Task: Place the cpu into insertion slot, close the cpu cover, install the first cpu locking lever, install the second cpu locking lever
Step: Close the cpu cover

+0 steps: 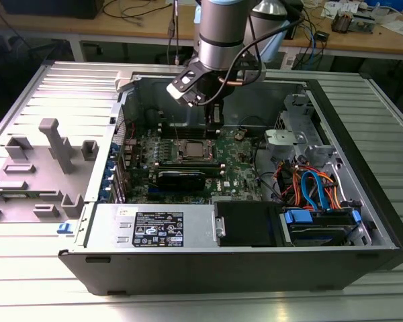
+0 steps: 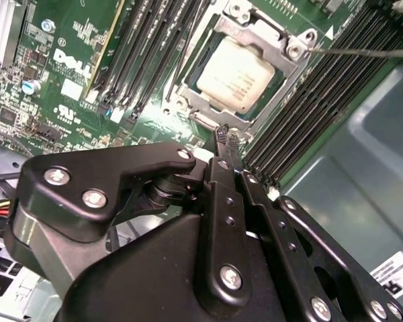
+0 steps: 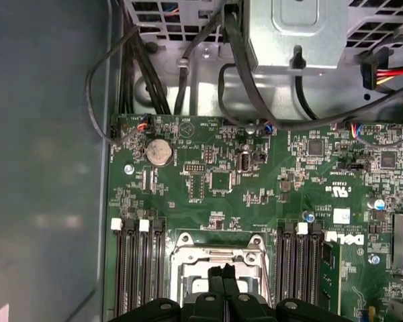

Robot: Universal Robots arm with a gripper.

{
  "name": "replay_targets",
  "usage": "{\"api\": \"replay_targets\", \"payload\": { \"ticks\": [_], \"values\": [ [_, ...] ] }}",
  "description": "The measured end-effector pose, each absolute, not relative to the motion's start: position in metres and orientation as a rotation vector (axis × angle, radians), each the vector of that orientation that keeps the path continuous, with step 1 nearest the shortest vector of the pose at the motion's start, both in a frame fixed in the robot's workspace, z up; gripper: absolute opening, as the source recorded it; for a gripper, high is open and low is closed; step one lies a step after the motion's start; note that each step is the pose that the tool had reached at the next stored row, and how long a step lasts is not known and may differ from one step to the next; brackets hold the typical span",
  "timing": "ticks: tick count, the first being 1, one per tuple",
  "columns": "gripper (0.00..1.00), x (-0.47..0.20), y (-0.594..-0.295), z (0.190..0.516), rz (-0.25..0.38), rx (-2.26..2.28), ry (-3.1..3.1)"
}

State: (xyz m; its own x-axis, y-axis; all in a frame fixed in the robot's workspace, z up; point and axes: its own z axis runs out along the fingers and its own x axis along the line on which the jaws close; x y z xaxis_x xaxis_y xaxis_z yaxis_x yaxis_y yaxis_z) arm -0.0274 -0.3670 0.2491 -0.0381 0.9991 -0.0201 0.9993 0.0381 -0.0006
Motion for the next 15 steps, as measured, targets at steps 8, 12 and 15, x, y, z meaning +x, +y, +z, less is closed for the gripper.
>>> {"api": "replay_targets", "payload": {
  "ticks": [8,12,15],
  "values": [
    [0.11,-0.0300,-0.3670,0.2487,-0.022,2.160,2.262],
    [0.11,-0.0300,-0.3670,0.2488,-0.022,2.160,2.262],
    [0.11,-0.0300,-0.3670,0.2487,-0.022,2.160,2.262]
  ]
}}
